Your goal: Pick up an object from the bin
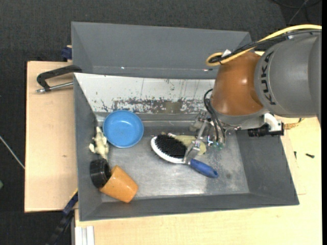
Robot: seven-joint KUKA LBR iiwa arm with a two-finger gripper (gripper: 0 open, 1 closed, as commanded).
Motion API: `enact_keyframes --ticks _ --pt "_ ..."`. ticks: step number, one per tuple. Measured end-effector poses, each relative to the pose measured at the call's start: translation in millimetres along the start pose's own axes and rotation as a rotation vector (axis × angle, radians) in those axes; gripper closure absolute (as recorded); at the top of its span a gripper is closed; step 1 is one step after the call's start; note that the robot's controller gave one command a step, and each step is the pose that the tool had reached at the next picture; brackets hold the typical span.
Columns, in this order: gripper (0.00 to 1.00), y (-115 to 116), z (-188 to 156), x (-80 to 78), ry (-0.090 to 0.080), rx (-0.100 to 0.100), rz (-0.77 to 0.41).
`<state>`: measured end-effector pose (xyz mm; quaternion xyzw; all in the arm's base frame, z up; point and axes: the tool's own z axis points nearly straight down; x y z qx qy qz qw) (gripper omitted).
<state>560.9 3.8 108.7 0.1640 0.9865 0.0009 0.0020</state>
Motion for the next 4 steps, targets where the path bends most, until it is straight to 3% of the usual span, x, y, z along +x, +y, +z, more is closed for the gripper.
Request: enact_keyframes --ticks 1,2,3,4 --pt "0.0 4 35 6.3 -0.001 -0.002 0.216" --pt "0.0 5 33 5.6 0.001 0.0 0.214" --pt "1.0 5 31 3.3 -0.005 -0.002 0.215" --pt "1.0 6 12 2.5 -0.001 -0.001 0.214"
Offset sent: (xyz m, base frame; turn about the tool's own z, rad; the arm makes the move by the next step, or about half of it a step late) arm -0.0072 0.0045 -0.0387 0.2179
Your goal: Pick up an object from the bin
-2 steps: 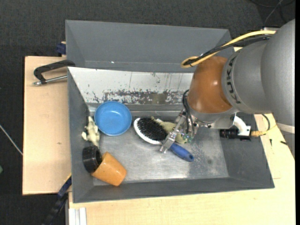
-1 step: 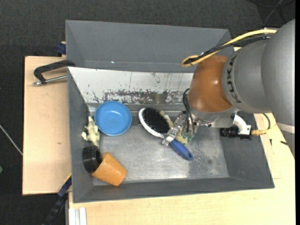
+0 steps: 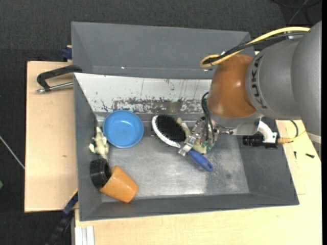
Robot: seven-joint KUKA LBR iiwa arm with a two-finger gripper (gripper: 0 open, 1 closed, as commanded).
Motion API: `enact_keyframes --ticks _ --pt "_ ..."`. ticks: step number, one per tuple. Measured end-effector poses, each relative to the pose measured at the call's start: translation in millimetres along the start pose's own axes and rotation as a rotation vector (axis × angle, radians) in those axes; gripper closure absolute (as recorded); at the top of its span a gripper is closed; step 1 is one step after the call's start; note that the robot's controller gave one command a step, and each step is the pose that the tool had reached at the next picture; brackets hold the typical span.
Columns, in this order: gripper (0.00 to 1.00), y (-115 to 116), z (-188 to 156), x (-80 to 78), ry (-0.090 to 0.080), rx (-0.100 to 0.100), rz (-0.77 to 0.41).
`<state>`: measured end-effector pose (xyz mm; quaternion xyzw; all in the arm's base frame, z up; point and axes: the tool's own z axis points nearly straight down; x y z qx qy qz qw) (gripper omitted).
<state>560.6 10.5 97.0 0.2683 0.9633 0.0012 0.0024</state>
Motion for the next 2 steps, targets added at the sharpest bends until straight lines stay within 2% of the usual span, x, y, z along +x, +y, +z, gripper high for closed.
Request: enact_keyframes --ticks 1,2 --pt "1.0 1 -19 -0.4 0.001 0.0 -0.002" --pt "1.0 3 -83 -1.7 -0.003 -0.002 -0.004"
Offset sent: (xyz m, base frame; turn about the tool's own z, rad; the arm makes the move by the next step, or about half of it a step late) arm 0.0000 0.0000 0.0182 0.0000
